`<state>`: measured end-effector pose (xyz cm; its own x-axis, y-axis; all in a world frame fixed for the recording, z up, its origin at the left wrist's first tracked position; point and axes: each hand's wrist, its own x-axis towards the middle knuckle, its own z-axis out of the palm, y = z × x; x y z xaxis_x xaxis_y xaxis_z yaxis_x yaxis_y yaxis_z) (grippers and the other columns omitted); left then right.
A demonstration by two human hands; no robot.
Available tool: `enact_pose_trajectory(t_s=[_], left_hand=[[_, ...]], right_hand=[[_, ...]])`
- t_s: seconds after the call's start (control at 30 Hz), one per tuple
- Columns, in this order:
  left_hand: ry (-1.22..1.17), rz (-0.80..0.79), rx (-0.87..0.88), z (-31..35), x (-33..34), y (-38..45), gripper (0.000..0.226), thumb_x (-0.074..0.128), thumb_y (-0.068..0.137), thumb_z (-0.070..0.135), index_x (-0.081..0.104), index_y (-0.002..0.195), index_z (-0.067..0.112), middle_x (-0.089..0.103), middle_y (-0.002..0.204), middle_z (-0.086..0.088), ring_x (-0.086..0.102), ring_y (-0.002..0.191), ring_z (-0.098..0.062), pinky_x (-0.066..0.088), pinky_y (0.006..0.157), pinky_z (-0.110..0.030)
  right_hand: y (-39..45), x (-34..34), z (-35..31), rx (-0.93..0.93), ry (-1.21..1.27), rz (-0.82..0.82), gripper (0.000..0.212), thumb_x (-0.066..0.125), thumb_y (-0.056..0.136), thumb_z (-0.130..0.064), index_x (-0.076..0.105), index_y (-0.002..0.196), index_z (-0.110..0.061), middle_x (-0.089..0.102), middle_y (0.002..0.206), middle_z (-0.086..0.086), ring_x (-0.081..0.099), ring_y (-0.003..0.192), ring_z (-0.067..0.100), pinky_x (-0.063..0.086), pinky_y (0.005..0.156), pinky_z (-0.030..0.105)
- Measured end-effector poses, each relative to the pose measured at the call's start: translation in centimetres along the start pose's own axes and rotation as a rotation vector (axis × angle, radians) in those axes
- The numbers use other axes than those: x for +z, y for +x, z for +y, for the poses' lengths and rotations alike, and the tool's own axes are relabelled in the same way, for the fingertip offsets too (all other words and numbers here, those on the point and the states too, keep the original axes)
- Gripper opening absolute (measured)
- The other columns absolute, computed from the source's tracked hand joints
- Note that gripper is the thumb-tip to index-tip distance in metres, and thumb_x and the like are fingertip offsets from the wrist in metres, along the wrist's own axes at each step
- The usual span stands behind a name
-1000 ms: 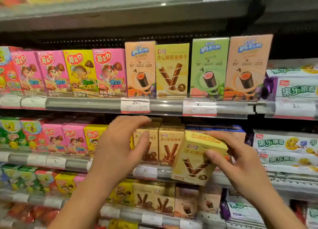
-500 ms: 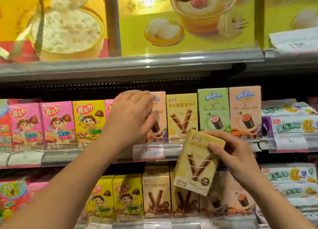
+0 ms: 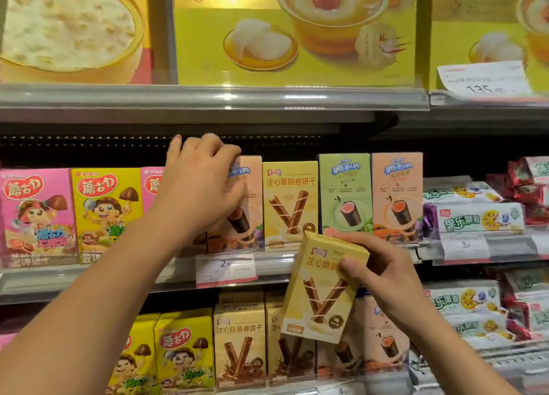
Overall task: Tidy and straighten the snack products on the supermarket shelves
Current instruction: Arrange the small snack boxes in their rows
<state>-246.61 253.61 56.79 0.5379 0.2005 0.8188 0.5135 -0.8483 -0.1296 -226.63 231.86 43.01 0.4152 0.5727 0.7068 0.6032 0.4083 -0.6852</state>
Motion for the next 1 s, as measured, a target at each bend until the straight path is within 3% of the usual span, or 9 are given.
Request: enact_pose_trajectory(t_s=[0.2, 0.37, 0.5, 0.6, 0.7, 0.77, 0.83, 0.93, 1.0], left_hand=[[-0.174, -0.034, -0.016, 0.4, -2.6, -0.6, 0.061, 0.074, 0.075, 0.054, 0.059, 0.127, 0.025, 0.043, 0.115, 0.001, 0.048, 0.109, -0.023, 0.042, 0.097, -0.043], [-0.217, -0.034, -0.009, 1.6, -5.6, -2.3, 0.047, 0.078, 0.073, 0.048, 0.05, 0.106, 0.029, 0.057, 0.107, 0.006, 0.056, 0.097, -0.023, 0.043, 0.083, -0.039], [-0.292, 0.035, -0.024, 1.3, -9.5, -4.7, 0.048, 0.076, 0.072, 0.05, 0.053, 0.111, 0.034, 0.067, 0.096, 0.013, 0.063, 0.084, -0.013, 0.048, 0.072, -0.036], [-0.34, -0.031, 0.001, 0.3, -11.9, -6.9, 0.058, 0.072, 0.074, 0.06, 0.055, 0.128, 0.044, 0.065, 0.096, 0.024, 0.062, 0.085, 0.008, 0.044, 0.069, -0.016], [-0.366, -0.131, 0.031, -0.8, -11.4, -9.6, 0.044, 0.07, 0.076, 0.059, 0.063, 0.115, 0.04, 0.066, 0.093, 0.025, 0.062, 0.087, 0.008, 0.044, 0.066, -0.017], [-0.321, -0.17, 0.035, -1.7, -9.6, -11.4, 0.038, 0.069, 0.073, 0.057, 0.06, 0.104, 0.037, 0.061, 0.095, 0.023, 0.058, 0.088, 0.002, 0.046, 0.069, -0.026], [-0.265, -0.248, 0.049, -2.6, -7.4, -13.1, 0.039, 0.068, 0.075, 0.059, 0.055, 0.105, 0.037, 0.056, 0.113, 0.019, 0.055, 0.103, -0.003, 0.05, 0.084, -0.034], [-0.245, -0.359, 0.064, -3.5, -4.3, -15.4, 0.045, 0.069, 0.079, 0.059, 0.054, 0.115, 0.037, 0.042, 0.151, 0.018, 0.04, 0.137, -0.006, 0.04, 0.11, -0.031], [-0.258, -0.352, 0.064, -3.8, -2.7, -16.4, 0.046, 0.07, 0.08, 0.059, 0.054, 0.115, 0.035, 0.04, 0.155, 0.015, 0.035, 0.143, -0.007, 0.035, 0.114, -0.03]], right_hand=[[-0.1, -0.1, 0.0, 0.001, 0.007, -0.015, 0.036, 0.071, 0.087, -0.019, 0.072, 0.123, -0.023, 0.074, 0.12, -0.002, 0.071, 0.11, 0.02, 0.061, 0.085, 0.046], [-0.1, -0.3, -0.3, 0.008, -0.021, -0.038, 0.035, 0.071, 0.086, -0.024, 0.072, 0.121, -0.026, 0.073, 0.121, -0.007, 0.07, 0.11, 0.015, 0.062, 0.084, 0.039], [0.1, -0.5, -0.9, 0.039, -0.046, -0.072, 0.034, 0.071, 0.087, -0.028, 0.072, 0.121, -0.031, 0.073, 0.119, -0.007, 0.071, 0.109, 0.015, 0.062, 0.083, 0.039], [0.2, -0.5, -1.3, 0.066, -0.025, -0.081, 0.034, 0.072, 0.085, -0.03, 0.072, 0.119, -0.035, 0.074, 0.114, -0.005, 0.072, 0.105, 0.016, 0.063, 0.079, 0.039], [0.1, -0.3, -1.8, 0.094, 0.006, -0.08, 0.033, 0.071, 0.086, -0.024, 0.073, 0.118, -0.03, 0.075, 0.111, 0.001, 0.073, 0.104, 0.021, 0.062, 0.079, 0.045], [0.3, 0.0, -2.7, 0.085, 0.042, -0.093, 0.029, 0.069, 0.085, -0.021, 0.074, 0.113, -0.028, 0.075, 0.107, 0.005, 0.073, 0.101, 0.026, 0.063, 0.079, 0.046], [0.8, 0.6, -4.5, 0.041, 0.066, -0.107, 0.026, 0.067, 0.084, -0.02, 0.076, 0.105, -0.032, 0.075, 0.099, 0.001, 0.073, 0.095, 0.021, 0.063, 0.07, 0.033], [2.2, 2.0, -8.2, -0.107, -0.018, -0.13, 0.027, 0.066, 0.084, -0.022, 0.074, 0.109, -0.03, 0.075, 0.103, -0.002, 0.072, 0.097, 0.013, 0.062, 0.074, 0.027], [3.5, 3.0, -10.6, -0.21, -0.065, -0.132, 0.029, 0.066, 0.086, -0.02, 0.07, 0.114, -0.025, 0.075, 0.101, -0.006, 0.071, 0.09, 0.007, 0.059, 0.071, 0.02]])
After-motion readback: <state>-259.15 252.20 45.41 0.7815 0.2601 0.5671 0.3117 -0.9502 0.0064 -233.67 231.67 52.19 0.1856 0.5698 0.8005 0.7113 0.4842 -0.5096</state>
